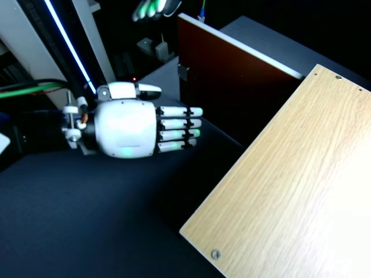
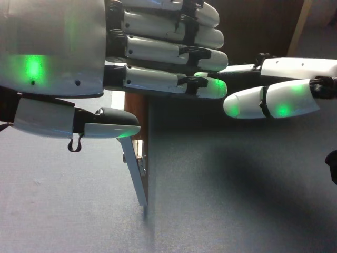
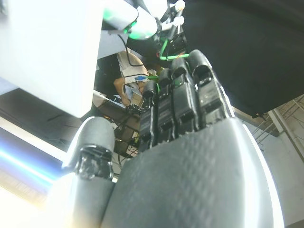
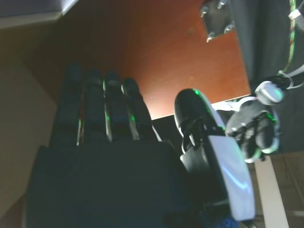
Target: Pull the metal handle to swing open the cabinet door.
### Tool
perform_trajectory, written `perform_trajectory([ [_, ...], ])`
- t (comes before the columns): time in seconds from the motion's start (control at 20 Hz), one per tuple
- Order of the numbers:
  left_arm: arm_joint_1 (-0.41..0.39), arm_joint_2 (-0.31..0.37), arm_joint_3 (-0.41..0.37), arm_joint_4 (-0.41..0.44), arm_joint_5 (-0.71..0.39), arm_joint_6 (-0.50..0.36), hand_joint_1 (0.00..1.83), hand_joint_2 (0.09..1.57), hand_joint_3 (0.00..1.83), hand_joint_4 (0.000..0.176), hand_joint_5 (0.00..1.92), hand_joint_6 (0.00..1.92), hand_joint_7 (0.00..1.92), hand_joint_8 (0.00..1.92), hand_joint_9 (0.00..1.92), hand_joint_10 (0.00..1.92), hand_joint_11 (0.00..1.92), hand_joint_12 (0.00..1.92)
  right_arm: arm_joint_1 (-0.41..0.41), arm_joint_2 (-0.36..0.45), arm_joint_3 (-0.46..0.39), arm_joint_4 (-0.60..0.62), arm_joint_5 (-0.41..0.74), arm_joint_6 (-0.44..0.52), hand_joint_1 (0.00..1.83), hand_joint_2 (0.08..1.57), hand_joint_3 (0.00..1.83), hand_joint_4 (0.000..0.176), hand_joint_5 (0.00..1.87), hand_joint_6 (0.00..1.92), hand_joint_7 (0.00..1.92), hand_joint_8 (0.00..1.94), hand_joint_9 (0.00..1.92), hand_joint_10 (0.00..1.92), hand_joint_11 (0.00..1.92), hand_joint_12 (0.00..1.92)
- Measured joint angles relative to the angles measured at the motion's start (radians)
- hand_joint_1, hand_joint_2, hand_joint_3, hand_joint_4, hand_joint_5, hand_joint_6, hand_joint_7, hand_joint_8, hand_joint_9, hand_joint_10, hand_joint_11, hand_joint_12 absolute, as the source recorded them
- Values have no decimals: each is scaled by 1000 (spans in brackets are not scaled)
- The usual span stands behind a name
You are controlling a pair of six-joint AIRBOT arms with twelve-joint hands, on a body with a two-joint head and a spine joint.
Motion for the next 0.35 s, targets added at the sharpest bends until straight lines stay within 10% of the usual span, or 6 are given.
perform_trajectory([
  [0.35,0,0,0,0,0,0,0,1571,135,0,194,3,201,2,188,2,0,489,25,-1,-21,-66,-36,1,0,1571,100,0,92,0,127,2,117,1,0,426],
])
